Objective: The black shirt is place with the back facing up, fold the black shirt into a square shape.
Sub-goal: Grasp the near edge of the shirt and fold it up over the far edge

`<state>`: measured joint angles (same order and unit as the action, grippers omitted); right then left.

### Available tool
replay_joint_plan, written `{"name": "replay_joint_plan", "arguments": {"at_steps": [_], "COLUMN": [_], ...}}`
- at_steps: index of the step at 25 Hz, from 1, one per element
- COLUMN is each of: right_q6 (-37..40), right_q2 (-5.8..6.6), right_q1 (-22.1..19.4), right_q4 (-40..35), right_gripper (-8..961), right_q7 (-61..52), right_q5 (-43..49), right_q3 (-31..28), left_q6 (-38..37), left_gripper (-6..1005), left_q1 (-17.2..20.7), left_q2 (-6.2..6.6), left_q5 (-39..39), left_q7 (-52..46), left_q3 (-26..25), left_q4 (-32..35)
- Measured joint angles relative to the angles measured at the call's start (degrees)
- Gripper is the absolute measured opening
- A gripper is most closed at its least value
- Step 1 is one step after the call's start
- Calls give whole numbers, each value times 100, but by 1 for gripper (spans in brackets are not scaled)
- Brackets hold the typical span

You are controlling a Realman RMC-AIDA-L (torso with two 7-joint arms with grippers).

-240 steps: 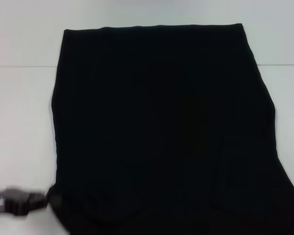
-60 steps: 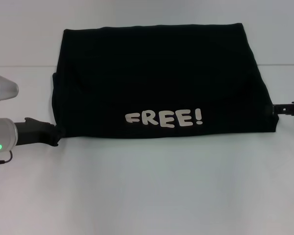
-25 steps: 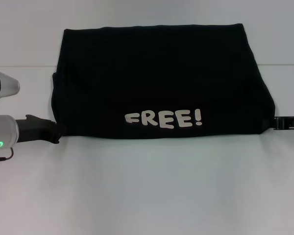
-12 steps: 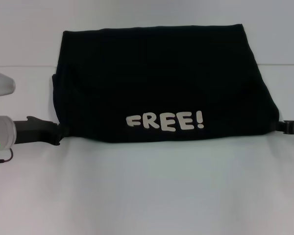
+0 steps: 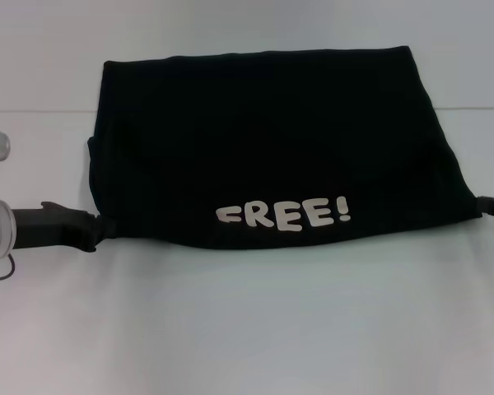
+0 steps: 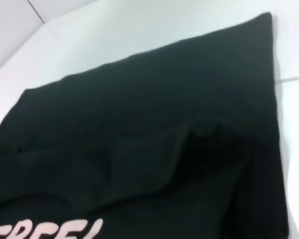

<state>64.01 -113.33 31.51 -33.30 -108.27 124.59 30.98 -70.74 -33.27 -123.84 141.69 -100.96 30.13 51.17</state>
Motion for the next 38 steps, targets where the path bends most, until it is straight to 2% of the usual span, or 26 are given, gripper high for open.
{"name": "replay_joint_plan", "arguments": {"at_steps": [8,17,21,27,38], "right_q6": [101,50,2,-246,-515], "right_q2": [57,128,108,23,-3], "right_q1": [208,166,239,357,463], "right_q4": [56,69,75,157,443], "right_gripper": [110,291,307,475,458], "right_q7": [-76,-514,-614,-603,-587], "right_q5": [44,377,644,699,715], "right_q3": [149,209,217,308,513], "left_q6": [32,35,41,46,73], "left_gripper": [27,27,27,27,27], "left_q1": [-12,-18,-31,-43,-41], "left_q2": [0,9,9,9,9], "left_q5": [-2,3,5,3,6], "left_q7": [-3,-2,2,1,-3], "left_q3": [1,2,35,37,32], "left_q4": [-11,-11,-10,-11,-71]}}
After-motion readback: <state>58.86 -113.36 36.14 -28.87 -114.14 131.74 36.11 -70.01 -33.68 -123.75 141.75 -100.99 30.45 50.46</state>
